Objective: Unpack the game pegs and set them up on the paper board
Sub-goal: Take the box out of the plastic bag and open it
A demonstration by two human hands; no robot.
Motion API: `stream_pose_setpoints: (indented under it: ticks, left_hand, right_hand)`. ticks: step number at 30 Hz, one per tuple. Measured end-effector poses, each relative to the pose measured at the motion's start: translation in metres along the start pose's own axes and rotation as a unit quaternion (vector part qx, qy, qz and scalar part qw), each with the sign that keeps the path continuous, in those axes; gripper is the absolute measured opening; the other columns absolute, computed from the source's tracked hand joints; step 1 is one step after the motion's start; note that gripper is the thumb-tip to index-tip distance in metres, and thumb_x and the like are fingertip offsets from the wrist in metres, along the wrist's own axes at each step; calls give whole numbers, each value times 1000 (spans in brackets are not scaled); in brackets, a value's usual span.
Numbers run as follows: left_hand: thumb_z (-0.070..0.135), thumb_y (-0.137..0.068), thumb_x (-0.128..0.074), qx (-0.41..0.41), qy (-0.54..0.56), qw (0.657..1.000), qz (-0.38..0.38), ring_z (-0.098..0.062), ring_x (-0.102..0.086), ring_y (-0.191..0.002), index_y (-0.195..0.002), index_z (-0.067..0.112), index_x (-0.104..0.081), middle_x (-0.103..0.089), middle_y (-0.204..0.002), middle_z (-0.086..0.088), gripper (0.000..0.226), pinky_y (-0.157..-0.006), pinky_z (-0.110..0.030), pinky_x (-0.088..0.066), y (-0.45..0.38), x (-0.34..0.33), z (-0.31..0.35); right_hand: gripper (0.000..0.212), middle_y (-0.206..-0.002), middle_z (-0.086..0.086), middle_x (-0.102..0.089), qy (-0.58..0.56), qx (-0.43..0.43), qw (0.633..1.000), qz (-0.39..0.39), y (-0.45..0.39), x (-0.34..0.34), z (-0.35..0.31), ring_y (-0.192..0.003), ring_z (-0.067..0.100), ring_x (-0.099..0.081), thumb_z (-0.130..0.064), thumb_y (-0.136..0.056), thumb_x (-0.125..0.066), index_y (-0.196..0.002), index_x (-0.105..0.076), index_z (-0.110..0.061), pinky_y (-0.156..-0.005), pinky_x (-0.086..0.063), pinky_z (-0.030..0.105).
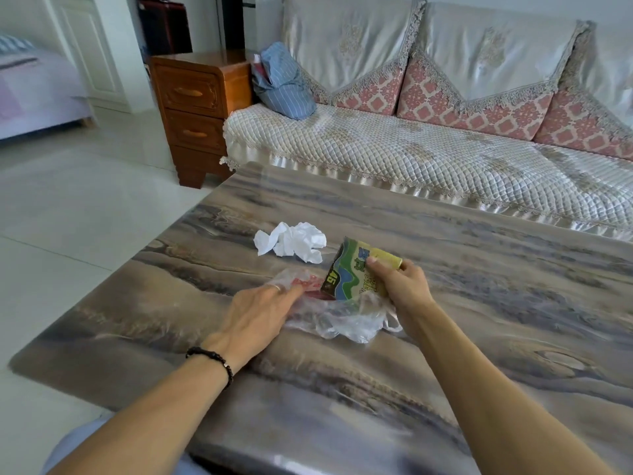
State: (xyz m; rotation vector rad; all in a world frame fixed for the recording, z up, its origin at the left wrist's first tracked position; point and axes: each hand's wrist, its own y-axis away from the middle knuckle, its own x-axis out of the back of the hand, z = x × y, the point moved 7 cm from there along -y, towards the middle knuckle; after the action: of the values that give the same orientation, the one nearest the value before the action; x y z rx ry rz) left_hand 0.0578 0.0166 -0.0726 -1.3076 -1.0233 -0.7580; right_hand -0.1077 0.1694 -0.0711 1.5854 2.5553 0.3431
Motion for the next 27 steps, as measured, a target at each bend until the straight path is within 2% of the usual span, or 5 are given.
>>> stream_pose_setpoints:
  ticks: [5, 8, 12, 17, 27]
  left_hand:
    - [12, -80, -65, 128, -25, 991, -32, -28, -68, -75, -107, 18, -63, -70, -82, -2, 27, -53, -35, -50, -5, -13, -66]
    - [14, -86, -60, 115, -8, 992, 49, -29, -63, -104, -121, 10, -60, -69, -106, -10, 35, -83, -41, -55, -4, 1, -70]
    - [45, -97, -36, 38, 86, 996, -11, -31, -29, -143, -135, 23, -51, -46, -146, -7, 47, -114, -57, -23, 7, 4, -29]
    - [50, -100, -23, 98, 86, 974, -183, -24, -6, -149, -151, 33, -24, -23, -160, 0, 53, -115, -62, 2, -6, -34, -23]
    - [38, -83, -59, 53, 92, 992, 67, -26, -41, -134, -125, 13, -55, -57, -129, -5, 49, -115, -60, -18, -40, 2, 18]
  right_hand:
    - [46, -93, 19, -72, -91, -2, 993, 78, -29, -28, 2, -78, 31, -73, -32, -73, -71, -106, -59, -3, -73, -59, 51]
    - [44, -93, 17, -72, -114, -6, 989, 98, -35, -41, -3, -77, 30, -73, -29, -80, -69, -112, -54, -4, -69, -59, 49]
    - [37, -93, 18, -71, -134, -9, 985, 110, -43, -45, -11, -74, 30, -73, -23, -90, -63, -117, -51, -1, -61, -58, 44]
    - [33, -93, 15, -71, -121, -2, 985, 125, -34, -25, -21, -72, 24, -72, -22, -93, -59, -118, -53, -1, -53, -56, 31]
    - [27, -93, 15, -72, -59, -28, 994, 89, 13, 30, -23, -80, 27, -71, -18, -92, -61, -112, -56, 0, -73, -59, 43]
